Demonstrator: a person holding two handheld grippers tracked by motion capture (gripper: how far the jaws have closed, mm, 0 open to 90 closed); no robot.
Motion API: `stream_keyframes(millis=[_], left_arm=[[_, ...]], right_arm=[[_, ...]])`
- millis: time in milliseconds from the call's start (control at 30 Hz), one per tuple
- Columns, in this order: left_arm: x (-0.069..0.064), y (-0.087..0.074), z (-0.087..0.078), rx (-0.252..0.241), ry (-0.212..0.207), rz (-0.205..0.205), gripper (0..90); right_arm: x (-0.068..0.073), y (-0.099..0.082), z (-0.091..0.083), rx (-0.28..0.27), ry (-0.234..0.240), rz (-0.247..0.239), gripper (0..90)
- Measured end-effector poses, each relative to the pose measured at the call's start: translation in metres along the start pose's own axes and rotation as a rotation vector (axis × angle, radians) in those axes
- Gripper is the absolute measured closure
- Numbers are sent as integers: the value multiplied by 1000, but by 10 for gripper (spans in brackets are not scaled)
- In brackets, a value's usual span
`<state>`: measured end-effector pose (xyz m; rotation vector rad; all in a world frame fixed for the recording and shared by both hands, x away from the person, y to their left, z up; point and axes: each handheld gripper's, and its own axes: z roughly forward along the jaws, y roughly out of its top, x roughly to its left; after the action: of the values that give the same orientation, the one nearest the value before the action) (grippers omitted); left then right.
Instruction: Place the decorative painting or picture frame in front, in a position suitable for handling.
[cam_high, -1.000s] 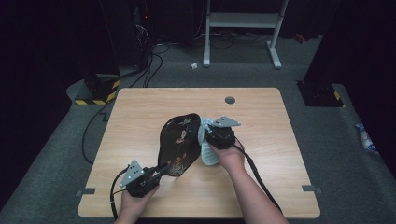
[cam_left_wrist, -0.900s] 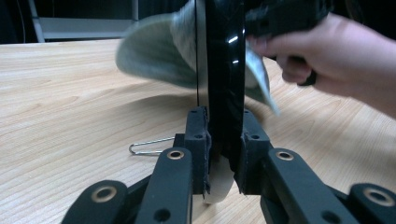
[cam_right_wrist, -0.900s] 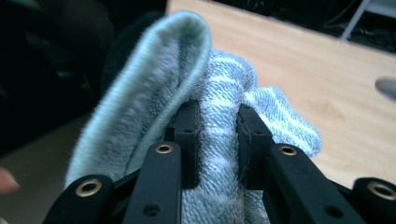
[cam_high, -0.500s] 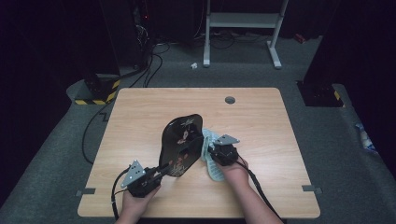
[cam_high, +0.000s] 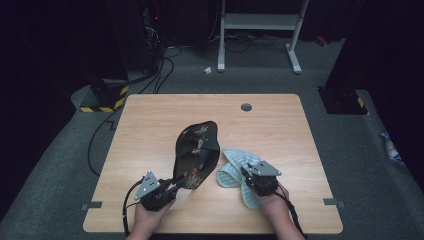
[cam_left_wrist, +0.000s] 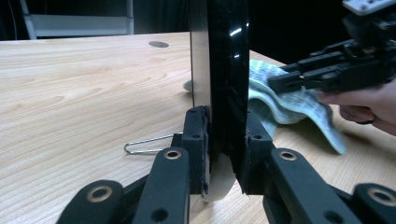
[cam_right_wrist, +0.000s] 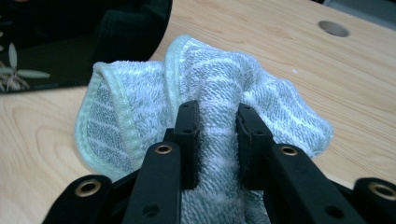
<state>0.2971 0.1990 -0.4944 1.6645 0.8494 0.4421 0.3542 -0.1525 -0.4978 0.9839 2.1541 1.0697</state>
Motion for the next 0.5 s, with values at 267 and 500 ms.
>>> stream_keyframes(millis=[267, 500], left_arm=[[-6, 4, 11, 0, -17, 3, 723], [-8, 5, 15, 2, -23, 11, 703]], right_arm=[[-7, -20, -23, -9, -32, 12, 715], [-12, -23, -24, -10, -42, 41, 712]])
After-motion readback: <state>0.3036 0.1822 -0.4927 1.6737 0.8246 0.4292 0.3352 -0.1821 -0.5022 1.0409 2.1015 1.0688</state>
